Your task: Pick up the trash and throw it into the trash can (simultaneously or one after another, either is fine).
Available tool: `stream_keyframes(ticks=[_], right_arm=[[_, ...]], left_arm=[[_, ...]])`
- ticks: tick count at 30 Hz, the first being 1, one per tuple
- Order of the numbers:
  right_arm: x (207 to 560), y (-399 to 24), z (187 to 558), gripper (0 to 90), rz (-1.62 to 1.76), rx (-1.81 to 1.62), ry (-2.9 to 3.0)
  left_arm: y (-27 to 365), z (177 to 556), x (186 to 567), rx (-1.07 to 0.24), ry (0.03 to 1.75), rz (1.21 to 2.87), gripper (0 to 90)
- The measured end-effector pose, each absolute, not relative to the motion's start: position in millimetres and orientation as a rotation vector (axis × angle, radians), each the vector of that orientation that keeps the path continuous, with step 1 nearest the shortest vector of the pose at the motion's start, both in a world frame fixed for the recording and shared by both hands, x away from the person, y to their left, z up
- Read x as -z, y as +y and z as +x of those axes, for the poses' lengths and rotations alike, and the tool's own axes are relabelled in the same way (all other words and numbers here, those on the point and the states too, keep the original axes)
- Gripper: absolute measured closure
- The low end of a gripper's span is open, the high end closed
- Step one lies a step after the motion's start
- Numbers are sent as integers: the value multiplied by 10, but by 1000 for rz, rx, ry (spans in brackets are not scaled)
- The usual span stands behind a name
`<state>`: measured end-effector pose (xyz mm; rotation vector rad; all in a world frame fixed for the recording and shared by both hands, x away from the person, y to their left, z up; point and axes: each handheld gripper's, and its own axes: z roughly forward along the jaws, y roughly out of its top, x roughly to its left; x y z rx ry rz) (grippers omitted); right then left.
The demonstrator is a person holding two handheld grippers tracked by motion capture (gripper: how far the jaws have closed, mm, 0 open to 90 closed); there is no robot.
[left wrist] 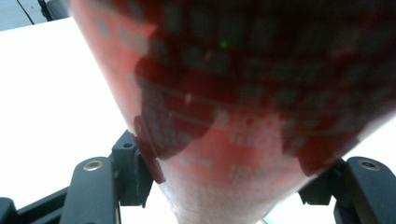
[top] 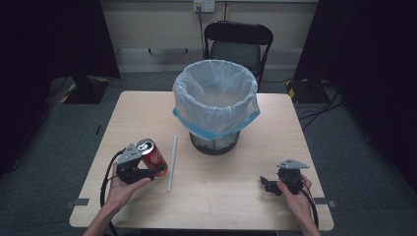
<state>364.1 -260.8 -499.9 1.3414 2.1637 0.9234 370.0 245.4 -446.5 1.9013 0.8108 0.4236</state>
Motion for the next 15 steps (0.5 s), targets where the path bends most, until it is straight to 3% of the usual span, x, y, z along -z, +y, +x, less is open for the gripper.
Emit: stream_keyframes(ticks=[15], right_arm=[[5000,-2607,3641,88,1343,-924,2163]], left_arm=[[2454,3781,4174,-433,807,1846,343]])
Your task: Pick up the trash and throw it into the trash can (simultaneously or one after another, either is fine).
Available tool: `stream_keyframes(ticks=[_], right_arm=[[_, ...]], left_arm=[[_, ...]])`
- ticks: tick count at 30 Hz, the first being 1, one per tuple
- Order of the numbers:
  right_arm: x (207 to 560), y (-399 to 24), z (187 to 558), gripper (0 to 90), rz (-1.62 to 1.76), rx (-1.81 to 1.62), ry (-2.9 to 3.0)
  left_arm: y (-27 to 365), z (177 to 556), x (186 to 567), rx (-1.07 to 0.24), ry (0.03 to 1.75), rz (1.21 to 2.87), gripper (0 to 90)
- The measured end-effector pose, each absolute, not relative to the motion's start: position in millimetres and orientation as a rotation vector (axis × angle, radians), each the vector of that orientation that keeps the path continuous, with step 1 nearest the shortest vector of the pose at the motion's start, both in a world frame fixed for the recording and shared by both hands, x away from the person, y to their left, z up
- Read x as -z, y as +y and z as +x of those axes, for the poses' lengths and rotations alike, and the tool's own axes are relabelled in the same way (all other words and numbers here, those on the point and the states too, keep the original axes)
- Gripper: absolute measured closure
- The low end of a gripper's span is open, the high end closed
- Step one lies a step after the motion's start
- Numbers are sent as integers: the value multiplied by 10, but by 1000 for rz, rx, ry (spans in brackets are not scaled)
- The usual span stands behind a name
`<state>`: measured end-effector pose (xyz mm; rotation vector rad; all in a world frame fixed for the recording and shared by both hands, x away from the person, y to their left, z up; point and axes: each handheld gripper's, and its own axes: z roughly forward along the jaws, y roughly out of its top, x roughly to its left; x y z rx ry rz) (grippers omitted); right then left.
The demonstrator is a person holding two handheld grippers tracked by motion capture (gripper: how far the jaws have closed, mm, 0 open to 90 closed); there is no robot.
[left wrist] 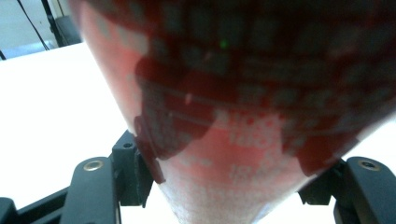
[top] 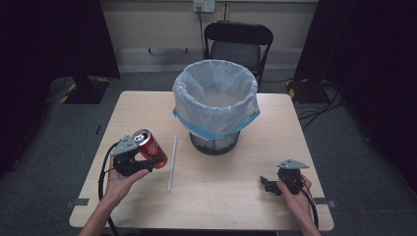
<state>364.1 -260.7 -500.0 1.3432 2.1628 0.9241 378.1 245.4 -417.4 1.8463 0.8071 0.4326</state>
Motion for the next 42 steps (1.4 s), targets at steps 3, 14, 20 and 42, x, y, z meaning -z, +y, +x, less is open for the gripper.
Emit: stream_keyframes(ticks=[3,14,20,42], right_arm=[[4999,-2608,3641,88,1342,-923,2164],[4999,-2608,3640,88,1342,-923,2164],[4999,-2608,3641,88,1342,-923,2164],[4999,-2608,3640,87,1342,-923,2163]], left_arm=[[2442,3800,4123,-435,804,1834,343],[2502,3826,3923,-451,798,1779,344],[2527,3840,3815,-455,801,1760,344],[2424,3950,3457,-456,750,1706,345]])
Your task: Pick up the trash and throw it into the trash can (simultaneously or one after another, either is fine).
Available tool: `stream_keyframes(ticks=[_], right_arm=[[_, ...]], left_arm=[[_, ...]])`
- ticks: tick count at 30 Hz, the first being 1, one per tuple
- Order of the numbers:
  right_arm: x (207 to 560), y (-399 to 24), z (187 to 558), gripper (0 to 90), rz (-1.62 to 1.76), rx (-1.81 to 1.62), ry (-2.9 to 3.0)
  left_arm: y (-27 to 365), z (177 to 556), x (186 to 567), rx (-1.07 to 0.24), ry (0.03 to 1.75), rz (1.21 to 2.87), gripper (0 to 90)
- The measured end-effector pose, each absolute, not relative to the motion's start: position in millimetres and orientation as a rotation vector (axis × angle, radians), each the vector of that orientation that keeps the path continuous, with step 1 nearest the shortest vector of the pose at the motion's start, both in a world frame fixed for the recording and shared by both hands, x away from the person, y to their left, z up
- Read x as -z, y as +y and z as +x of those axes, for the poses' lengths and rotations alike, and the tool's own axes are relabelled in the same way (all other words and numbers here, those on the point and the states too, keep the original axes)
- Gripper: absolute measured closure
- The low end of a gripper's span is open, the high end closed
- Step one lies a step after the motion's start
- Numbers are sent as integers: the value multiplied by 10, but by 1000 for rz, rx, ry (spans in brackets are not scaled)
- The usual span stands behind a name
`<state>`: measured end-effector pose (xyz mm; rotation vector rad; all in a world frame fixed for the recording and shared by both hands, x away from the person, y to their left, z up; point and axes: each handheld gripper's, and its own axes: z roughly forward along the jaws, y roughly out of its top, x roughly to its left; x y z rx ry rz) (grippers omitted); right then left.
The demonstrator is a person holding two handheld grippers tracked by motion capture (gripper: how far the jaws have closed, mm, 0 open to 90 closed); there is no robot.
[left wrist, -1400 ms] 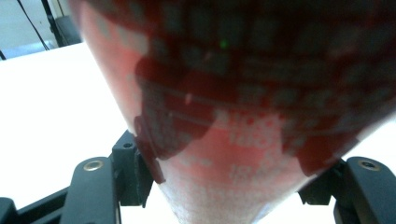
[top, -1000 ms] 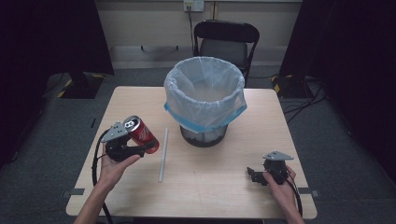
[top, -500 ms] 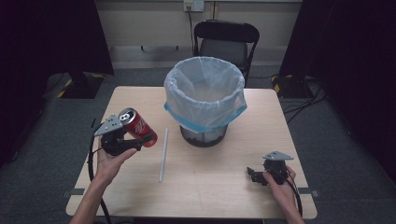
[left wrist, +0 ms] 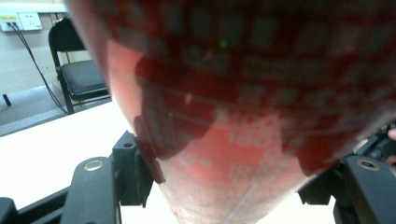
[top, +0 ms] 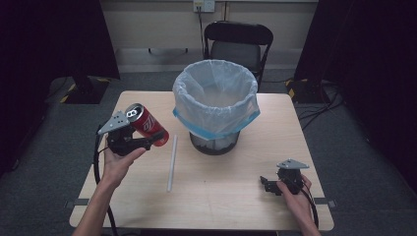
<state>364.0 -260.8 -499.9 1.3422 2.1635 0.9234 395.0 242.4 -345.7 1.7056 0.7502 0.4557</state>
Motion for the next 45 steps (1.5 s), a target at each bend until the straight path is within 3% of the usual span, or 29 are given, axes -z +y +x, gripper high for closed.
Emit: stream_keyframes(ticks=[45], right_arm=[[4999,-2608,3640,88,1342,-923,2164]], left_arm=[[2265,4307,2573,-476,672,1593,347]])
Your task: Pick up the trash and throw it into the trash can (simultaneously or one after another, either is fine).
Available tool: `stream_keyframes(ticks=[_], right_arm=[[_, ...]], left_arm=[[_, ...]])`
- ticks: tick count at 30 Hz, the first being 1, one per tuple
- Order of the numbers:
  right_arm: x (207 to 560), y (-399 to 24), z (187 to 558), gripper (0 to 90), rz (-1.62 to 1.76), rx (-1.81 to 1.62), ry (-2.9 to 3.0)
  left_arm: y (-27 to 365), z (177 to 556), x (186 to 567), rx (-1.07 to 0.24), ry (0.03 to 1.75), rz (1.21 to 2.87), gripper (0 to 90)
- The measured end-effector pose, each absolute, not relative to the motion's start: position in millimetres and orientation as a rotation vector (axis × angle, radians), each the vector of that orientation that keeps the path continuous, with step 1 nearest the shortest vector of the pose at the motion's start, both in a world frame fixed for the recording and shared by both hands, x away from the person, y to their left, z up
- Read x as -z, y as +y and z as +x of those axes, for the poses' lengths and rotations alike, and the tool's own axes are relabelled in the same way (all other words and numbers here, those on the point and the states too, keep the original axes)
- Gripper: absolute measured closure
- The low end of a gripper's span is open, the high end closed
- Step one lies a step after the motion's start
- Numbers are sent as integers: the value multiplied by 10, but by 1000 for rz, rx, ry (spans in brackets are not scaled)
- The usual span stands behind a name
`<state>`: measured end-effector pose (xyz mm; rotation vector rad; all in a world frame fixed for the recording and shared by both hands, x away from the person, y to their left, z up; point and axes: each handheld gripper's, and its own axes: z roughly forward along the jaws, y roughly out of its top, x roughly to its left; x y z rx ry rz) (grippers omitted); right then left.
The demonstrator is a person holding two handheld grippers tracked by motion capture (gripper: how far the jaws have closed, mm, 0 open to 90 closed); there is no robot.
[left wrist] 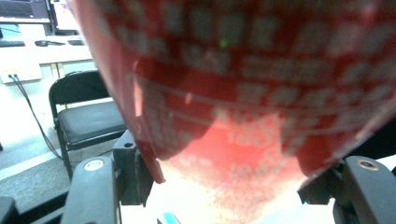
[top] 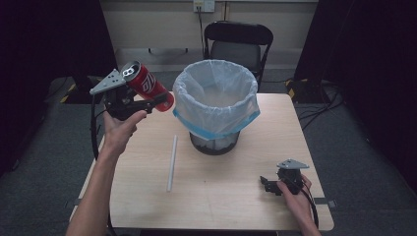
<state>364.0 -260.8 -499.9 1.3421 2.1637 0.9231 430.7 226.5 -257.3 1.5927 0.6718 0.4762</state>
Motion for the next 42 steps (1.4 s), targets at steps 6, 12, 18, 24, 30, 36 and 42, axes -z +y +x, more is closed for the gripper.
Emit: stream_keyframes(ticks=[6,12,18,24,30,36,42], right_arm=[[4999,-2608,3640,88,1342,-923,2164],[4999,-2608,3640,88,1342,-923,2164],[4999,-2608,3640,88,1342,-923,2164],[4999,-2608,3640,88,1342,-923,2164],[4999,-2608,3640,88,1342,-923,2164],[4999,-2608,3640,88,1343,-923,2164],[4999,-2609,3641,88,1341,-923,2164]], left_arm=[[2180,4322,2488,-477,651,1593,347],[2133,4345,2387,-478,636,1593,349],[2039,4385,2288,-476,612,1593,349],[1924,4439,2250,-471,598,1605,349],[1806,4493,2235,-447,590,1599,349],[1704,4567,2231,-429,582,1606,349],[1592,4630,2205,-427,572,1604,349]])
